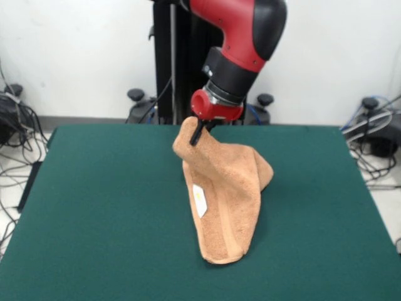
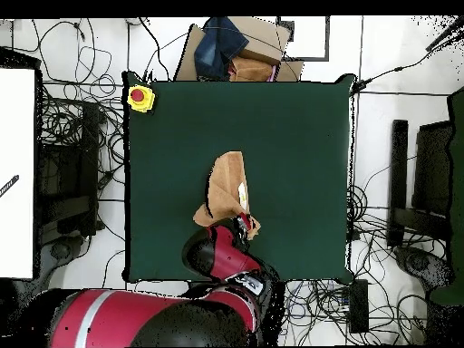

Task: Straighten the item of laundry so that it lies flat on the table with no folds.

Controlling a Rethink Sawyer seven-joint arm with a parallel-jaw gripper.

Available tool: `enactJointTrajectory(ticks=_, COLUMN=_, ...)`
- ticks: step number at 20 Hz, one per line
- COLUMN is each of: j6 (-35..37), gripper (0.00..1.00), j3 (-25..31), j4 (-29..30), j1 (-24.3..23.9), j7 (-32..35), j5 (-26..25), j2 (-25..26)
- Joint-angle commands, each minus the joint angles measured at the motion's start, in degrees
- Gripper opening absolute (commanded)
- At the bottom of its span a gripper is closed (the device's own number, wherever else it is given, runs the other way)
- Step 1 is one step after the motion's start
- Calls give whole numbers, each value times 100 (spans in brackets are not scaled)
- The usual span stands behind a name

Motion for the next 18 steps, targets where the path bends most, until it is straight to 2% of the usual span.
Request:
enactJointTrajectory(ticks=1, j6=746, gripper=0, j3=787, j4=-300, j1=-129, j7=1528, j5=-65, j2=167)
enactJointTrajectory(ticks=8, j6=947, gripper=0, j3=936, j4=-274, j1=-287, j7=1542, j5=-66, j2=163)
enactJointTrajectory(ticks=18, j6=982, gripper=0, j3=925, j4=-268, j1=-261, j7=1538, j5=-40, j2=171)
